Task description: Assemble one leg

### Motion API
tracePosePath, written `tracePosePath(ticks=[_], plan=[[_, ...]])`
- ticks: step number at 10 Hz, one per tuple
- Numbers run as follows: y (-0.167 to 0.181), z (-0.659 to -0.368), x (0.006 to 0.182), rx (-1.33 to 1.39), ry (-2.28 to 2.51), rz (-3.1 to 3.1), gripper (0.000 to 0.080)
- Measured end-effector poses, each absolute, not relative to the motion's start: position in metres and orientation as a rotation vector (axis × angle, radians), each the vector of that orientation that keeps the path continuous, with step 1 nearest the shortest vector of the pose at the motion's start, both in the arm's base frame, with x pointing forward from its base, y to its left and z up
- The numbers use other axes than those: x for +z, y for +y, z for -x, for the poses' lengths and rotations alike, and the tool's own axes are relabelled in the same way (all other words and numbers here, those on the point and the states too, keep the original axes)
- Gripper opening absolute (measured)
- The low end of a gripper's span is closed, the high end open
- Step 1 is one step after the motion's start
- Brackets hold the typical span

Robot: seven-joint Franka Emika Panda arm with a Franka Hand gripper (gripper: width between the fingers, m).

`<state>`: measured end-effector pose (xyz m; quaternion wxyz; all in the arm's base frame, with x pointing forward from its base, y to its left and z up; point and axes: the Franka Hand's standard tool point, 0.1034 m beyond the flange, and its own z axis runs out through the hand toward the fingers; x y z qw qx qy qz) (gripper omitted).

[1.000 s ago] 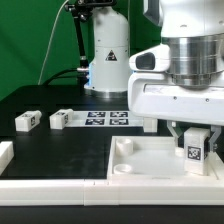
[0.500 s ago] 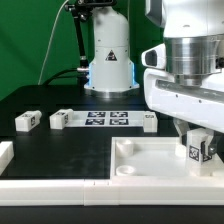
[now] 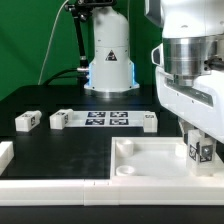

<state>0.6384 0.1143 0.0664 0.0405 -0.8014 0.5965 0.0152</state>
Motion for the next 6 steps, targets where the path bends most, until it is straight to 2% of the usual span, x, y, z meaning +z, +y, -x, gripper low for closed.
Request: tracePosePath(ticks=[1, 2, 3, 6], plan=[[0.1155, -0.6382, 0.0667, 0.047, 1.779, 2.49, 0.0482], [0.1185, -0.6378, 0.0678, 0.053, 1.733, 2.526, 0.0482], [0.123, -0.6371, 0.0686, 0.053, 1.636, 2.592, 0.0608], [0.1251, -0.6366, 0.0682, 0.036, 1.213, 2.81, 0.0648]])
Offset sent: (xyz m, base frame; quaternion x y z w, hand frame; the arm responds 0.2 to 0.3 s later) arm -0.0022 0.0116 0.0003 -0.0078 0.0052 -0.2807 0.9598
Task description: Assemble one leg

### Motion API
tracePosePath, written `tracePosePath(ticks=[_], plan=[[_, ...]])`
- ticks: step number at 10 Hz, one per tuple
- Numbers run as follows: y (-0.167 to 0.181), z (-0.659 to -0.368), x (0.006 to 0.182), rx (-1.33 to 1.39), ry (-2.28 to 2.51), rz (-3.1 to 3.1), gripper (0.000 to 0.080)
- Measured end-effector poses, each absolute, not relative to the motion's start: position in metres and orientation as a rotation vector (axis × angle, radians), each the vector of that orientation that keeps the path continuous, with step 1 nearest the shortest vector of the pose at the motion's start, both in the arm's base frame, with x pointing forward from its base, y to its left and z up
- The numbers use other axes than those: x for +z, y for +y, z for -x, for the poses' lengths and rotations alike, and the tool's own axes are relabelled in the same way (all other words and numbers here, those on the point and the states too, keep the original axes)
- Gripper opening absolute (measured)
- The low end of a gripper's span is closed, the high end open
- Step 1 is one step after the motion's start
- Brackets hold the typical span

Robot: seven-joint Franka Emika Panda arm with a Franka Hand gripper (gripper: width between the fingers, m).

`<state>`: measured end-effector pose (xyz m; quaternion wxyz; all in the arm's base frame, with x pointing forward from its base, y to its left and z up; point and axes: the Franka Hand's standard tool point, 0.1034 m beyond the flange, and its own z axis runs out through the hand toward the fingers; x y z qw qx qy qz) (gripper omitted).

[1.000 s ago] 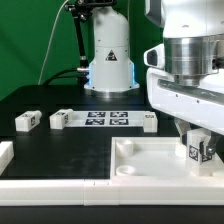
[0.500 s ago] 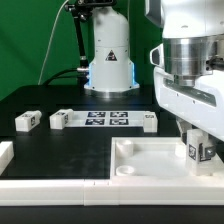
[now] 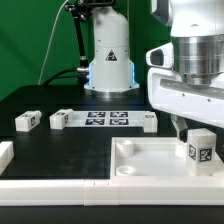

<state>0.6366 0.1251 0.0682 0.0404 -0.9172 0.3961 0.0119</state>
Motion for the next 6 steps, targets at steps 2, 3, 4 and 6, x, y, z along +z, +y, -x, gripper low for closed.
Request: tracePosePath(ticks=[2, 3, 4, 6], plan=[[0.124, -0.6368, 0.0682, 0.021, 0.873, 2.931, 0.0649], [0.1233, -0.637, 0.0683, 0.015, 0.737, 2.968, 0.0649], [0.1224, -0.6371, 0.0683, 0.007, 0.567, 3.005, 0.0649], [0.1218, -0.6373, 0.0683, -0.001, 0.38, 3.034, 0.0649]])
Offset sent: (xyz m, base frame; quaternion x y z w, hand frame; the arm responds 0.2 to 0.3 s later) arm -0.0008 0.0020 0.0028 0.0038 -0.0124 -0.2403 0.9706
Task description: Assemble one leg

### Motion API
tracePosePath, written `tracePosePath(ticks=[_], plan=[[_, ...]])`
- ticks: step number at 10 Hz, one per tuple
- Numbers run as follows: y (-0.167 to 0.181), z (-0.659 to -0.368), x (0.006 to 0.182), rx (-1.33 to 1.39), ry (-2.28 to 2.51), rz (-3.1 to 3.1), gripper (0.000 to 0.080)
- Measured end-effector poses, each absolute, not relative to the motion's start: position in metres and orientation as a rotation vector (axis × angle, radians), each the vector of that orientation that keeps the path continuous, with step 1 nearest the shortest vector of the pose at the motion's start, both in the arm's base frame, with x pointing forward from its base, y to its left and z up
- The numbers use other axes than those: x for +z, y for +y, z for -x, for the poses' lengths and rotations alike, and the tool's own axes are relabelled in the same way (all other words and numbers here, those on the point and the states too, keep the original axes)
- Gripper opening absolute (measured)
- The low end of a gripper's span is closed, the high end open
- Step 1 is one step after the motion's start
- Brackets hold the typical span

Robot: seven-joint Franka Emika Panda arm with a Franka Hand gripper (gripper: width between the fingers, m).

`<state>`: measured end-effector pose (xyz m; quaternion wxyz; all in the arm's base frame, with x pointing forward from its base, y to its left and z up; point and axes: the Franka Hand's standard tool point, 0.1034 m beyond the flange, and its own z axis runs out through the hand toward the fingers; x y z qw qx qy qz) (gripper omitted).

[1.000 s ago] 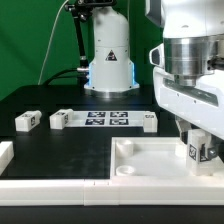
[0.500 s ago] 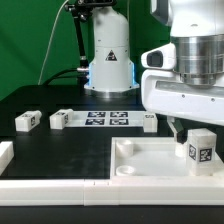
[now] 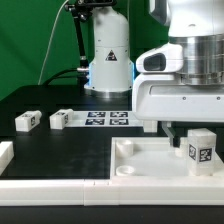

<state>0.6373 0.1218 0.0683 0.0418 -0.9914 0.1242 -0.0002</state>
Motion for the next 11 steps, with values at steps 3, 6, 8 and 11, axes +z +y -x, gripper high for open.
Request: tracePosePath(ticks=[3, 6, 8, 11], plan=[[0.1207, -0.6387, 0.0688, -0.02, 0.134, 3.055, 0.0646], [0.1204, -0.6387, 0.0688, -0.017, 0.208, 3.05, 0.0285], [0.1199, -0.6388, 0.0686, -0.005, 0.465, 3.018, 0.029], [0.1176, -0.639, 0.0679, 0.018, 1.001, 2.876, 0.029]])
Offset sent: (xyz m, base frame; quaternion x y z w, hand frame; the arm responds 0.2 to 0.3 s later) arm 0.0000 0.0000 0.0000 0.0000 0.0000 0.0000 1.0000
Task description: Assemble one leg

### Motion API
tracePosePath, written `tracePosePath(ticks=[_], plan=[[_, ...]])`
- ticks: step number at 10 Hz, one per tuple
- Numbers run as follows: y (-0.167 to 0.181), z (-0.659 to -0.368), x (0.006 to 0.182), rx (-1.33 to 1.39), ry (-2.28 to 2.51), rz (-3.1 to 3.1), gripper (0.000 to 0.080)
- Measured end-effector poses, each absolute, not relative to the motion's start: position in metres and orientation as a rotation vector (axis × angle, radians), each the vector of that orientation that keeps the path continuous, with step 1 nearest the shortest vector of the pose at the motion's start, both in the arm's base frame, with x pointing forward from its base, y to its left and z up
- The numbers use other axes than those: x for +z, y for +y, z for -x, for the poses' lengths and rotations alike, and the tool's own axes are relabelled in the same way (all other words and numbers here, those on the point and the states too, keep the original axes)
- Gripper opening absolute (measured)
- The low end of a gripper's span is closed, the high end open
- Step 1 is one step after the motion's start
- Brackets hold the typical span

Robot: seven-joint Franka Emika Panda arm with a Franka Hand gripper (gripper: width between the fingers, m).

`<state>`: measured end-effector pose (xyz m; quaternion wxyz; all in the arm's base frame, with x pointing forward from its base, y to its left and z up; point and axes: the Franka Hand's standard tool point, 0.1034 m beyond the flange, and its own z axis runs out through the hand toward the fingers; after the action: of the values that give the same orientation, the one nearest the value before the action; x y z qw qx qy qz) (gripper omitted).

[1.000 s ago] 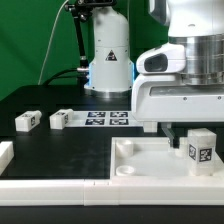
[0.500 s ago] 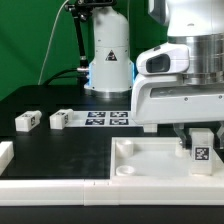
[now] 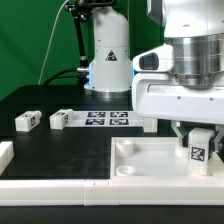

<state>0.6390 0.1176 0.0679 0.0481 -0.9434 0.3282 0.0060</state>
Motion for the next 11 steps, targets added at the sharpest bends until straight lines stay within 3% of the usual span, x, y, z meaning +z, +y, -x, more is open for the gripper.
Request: tracePosePath(ticks=[5, 8, 10, 11], plan=[[0.1135, -0.6393, 0.0673, 0.059, 1.782, 2.432, 0.0291], [0.1138, -0.6395, 0.0673, 0.059, 1.793, 2.422, 0.0299], [0.1181, -0.6388, 0.0673, 0.055, 1.706, 2.483, 0.0614], [0.1195, -0.6387, 0.0675, 0.048, 1.613, 2.542, 0.0614]])
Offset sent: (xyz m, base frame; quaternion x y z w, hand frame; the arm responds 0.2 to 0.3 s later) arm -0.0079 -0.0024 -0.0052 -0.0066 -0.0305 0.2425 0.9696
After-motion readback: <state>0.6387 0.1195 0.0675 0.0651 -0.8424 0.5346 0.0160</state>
